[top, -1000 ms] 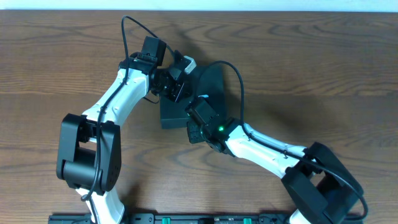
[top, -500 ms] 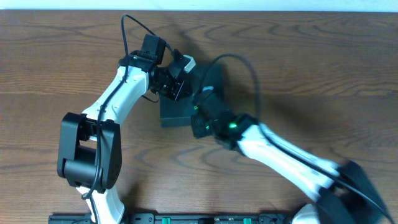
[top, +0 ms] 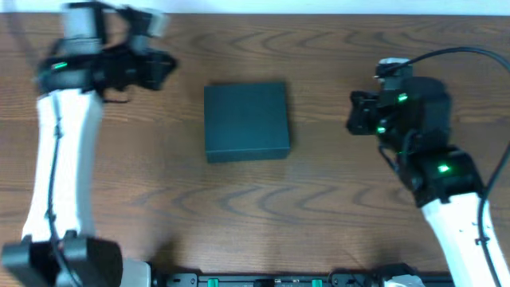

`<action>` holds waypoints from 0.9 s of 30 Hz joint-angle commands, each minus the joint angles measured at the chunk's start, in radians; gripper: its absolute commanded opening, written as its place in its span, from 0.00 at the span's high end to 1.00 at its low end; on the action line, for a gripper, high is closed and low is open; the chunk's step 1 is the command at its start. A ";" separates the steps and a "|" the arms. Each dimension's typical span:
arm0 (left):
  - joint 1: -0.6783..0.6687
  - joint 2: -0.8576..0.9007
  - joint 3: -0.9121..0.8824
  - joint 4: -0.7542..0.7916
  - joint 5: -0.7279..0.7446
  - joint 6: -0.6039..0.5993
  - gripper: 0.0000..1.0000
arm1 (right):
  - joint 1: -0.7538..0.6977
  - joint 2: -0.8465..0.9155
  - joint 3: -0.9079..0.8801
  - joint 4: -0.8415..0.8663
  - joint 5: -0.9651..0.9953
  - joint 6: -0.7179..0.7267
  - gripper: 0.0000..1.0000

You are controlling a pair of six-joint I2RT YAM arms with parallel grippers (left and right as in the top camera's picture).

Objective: Pack container

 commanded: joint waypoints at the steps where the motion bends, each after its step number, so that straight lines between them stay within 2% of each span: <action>1: 0.085 0.000 0.001 -0.077 0.053 0.064 0.94 | -0.120 0.029 -0.002 -0.008 -0.275 -0.084 0.99; 4: 0.132 0.003 -0.016 -0.132 0.079 0.104 0.94 | -0.187 0.069 -0.002 -0.012 -0.345 -0.084 0.99; 7: 0.139 0.003 -0.068 -0.113 0.047 0.107 0.94 | -0.195 0.113 -0.002 -0.017 -0.344 -0.091 0.99; 14: 0.139 0.028 -0.322 0.091 0.027 -0.001 0.94 | -0.155 0.277 -0.002 -0.043 -0.356 -0.086 0.98; 17: 0.139 0.043 -0.399 0.140 0.088 -0.016 0.94 | -0.132 0.336 -0.002 -0.041 -0.359 -0.048 0.98; 18: 0.139 0.043 -0.406 0.142 0.107 -0.016 0.94 | -0.128 0.346 -0.002 -0.038 -0.359 -0.035 0.86; 19: 0.139 0.042 -0.406 0.142 0.111 -0.017 0.94 | -0.126 0.353 -0.002 -0.035 -0.359 -0.026 0.69; 20: 0.139 0.039 -0.404 0.143 0.111 -0.017 0.90 | -0.126 0.357 -0.002 -0.034 -0.358 -0.017 0.44; 21: 0.139 0.036 -0.404 0.145 0.111 -0.018 0.64 | -0.126 0.358 -0.002 -0.035 -0.352 -0.014 0.07; 22: 0.139 0.035 -0.404 0.145 0.111 -0.026 0.35 | -0.126 0.358 -0.002 -0.036 -0.342 -0.015 0.01; 23: 0.139 0.035 -0.404 0.145 0.107 -0.044 0.05 | -0.125 0.358 -0.002 -0.044 -0.320 -0.014 0.01; 27: 0.137 0.036 -0.404 0.129 0.099 -0.085 0.05 | -0.122 0.358 -0.002 -0.099 -0.302 -0.015 0.01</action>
